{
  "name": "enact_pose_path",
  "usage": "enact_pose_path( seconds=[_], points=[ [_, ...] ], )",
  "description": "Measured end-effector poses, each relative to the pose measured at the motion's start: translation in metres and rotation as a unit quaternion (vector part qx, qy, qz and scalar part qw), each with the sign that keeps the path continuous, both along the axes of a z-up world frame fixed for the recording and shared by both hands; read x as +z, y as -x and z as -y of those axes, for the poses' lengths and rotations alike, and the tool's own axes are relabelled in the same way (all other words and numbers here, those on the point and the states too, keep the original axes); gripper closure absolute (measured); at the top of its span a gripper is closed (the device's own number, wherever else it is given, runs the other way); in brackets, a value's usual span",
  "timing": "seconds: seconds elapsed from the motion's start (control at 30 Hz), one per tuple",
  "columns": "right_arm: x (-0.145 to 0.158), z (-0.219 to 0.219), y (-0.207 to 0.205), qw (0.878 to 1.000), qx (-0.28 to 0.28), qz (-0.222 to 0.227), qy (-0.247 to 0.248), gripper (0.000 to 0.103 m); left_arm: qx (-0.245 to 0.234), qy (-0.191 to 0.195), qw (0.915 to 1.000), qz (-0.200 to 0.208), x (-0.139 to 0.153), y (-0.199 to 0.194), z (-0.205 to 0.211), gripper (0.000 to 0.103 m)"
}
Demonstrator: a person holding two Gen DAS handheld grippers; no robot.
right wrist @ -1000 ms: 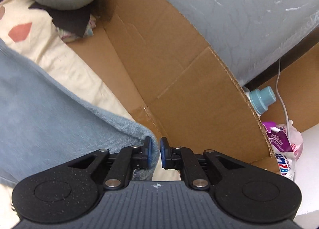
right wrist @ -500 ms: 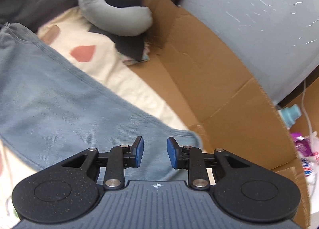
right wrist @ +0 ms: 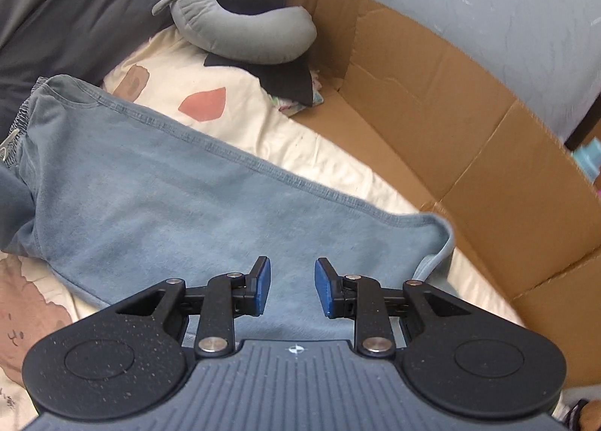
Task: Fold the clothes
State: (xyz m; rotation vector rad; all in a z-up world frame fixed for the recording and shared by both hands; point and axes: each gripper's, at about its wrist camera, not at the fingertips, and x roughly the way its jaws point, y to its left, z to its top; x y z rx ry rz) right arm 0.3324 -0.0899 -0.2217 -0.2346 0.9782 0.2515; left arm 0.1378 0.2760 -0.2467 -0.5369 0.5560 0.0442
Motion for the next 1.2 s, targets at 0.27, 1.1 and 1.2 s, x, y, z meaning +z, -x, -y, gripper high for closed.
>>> enact_pose_path(
  seconds=[0.27,1.1,1.2],
  points=[
    [-0.017,0.012,0.012,0.999,-0.039,-0.024,-0.027,0.070,-0.016,0.018,0.9997,-0.001,-0.025,-0.058,0.035,0.085],
    [-0.033,0.008,0.033,0.996,-0.042,-0.051,-0.064,0.070,-0.080,-0.020,0.9881,-0.130,-0.092,-0.087,0.086,0.055],
    [-0.028,0.010,0.035,0.995,-0.048,-0.047,-0.072,0.070,-0.076,-0.020,0.9890,-0.125,-0.079,-0.061,0.080,0.051]
  ],
)
